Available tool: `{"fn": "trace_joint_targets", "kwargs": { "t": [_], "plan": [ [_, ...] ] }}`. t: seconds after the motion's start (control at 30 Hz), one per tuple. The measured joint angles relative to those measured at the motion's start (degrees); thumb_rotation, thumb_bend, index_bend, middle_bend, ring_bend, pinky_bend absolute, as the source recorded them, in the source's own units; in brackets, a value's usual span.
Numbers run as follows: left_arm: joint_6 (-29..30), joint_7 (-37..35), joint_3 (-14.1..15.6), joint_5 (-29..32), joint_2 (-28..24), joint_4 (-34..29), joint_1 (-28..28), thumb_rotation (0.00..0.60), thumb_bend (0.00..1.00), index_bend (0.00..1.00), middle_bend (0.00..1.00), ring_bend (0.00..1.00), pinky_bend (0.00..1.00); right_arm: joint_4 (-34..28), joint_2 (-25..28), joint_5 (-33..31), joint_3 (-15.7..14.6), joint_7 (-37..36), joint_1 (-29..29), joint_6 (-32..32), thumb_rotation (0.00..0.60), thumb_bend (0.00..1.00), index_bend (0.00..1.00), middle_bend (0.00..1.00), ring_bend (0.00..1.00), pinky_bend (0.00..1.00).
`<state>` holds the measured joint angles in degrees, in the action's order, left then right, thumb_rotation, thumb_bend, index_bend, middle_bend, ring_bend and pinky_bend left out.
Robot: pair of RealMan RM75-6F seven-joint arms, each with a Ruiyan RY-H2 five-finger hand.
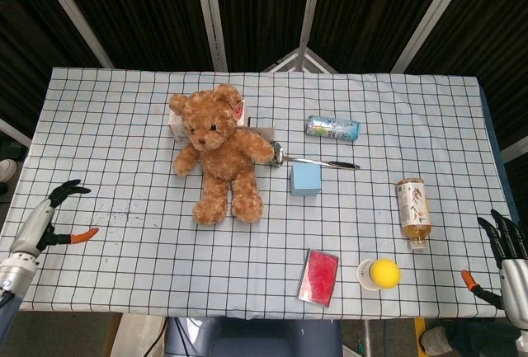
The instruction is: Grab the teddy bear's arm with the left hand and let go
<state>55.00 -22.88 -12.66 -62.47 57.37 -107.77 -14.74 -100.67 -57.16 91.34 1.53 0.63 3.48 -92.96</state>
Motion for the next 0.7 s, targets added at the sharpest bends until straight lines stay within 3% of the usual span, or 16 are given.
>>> {"fn": "trace_joint_targets", "kwargs": {
  "t": [0.2, 0.7],
  "plan": [
    [-10.04, -4.74, -4.27, 10.13, 4.55, 5.13, -8.24, 0.6, 0.27, 0.24, 0.05, 0.0, 0.0, 0.19, -0.05, -0.39, 0.07, -0.24, -0.14, 0.4, 0.6, 0.22, 0.12, 0.06, 0.08, 0.0],
    [-17.72, -7.18, -8.33, 24.21, 19.5, 21.07, -18.73, 0.6, 0.24, 0.23, 0.05, 0.0, 0.0, 1.06, -0.36, -1.81, 0.19, -0.5, -0.67, 2.02, 0.6, 0.22, 0.12, 0.06, 0.08, 0.0]
  ]
}}
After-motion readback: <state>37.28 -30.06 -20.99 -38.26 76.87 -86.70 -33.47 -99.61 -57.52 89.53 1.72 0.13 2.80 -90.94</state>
